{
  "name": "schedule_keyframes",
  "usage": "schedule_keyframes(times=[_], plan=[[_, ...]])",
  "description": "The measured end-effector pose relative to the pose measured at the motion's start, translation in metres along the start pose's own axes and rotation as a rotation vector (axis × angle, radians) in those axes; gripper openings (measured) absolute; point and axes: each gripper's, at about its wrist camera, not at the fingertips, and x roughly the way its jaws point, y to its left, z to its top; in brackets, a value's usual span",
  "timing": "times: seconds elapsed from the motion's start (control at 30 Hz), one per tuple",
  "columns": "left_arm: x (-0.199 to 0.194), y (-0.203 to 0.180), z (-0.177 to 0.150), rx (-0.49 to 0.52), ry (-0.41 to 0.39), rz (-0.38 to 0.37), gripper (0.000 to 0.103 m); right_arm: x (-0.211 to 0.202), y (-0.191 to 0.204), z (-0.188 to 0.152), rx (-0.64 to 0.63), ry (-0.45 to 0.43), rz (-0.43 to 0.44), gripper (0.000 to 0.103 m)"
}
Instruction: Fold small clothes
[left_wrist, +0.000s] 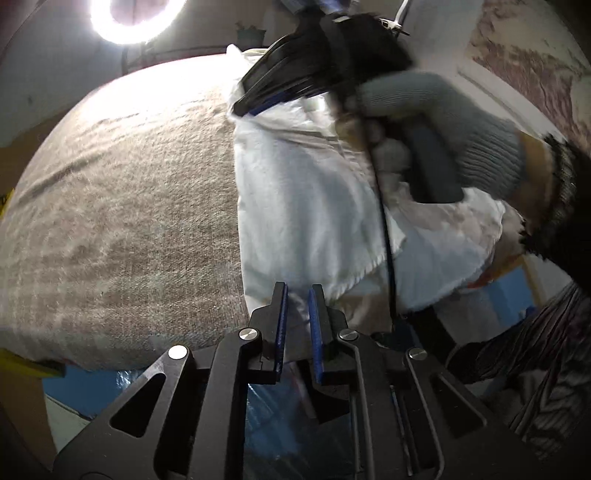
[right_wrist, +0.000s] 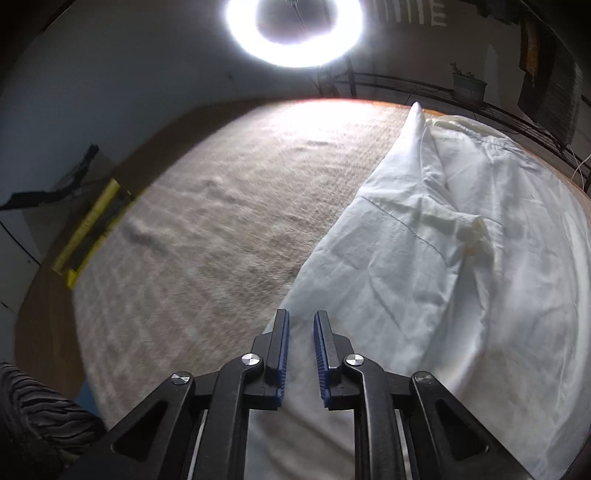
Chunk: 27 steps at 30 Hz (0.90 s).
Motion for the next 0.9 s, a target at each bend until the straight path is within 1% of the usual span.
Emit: schedule_keyframes(times=[0.07,0.13,0.23,0.3,0.37,0.47,0.57,0.73,0.9], plan=[[0.000,0.002,-0.002,-0.005,-0.001,-0.009,0.010,0.014,0.000,0.000,-0.004,0.014,-0.008,0.011],[-0.003,0.001,-0.003,0.004,0.000,-0.008,0.010,0.016,0.002,0.000,-0.015,-0.022,-0.010,0.011],[-0.010,0.006,-0.007,-0.027,-0.002,-0.031,0.010,0.014,0.001,0.001,-0.001,-0.006,-0.011,0.011],[-0.020,0.012,-0.007,-0.053,-0.026,-0.037,0.010,0.007,0.000,0.001,0.013,0.003,0.009,0.012],[-0.032,0.016,-0.006,-0.069,-0.067,-0.036,0.010,-0.012,-0.001,-0.004,0.028,-0.020,0.035,0.012],[-0.047,0.017,0.000,-0.063,-0.121,-0.028,0.010,-0.045,-0.006,-0.016,0.065,-0.062,0.080,0.020],[-0.058,0.015,0.004,-0.043,-0.160,-0.018,0.010,-0.079,-0.012,-0.030,0.088,-0.098,0.085,0.020],[-0.071,0.010,0.010,-0.025,-0.185,-0.011,0.010,-0.132,-0.030,-0.054,0.126,-0.157,0.070,0.020],[-0.074,0.007,0.012,-0.021,-0.187,-0.012,0.010,-0.165,-0.039,-0.063,0.157,-0.202,0.056,0.023]])
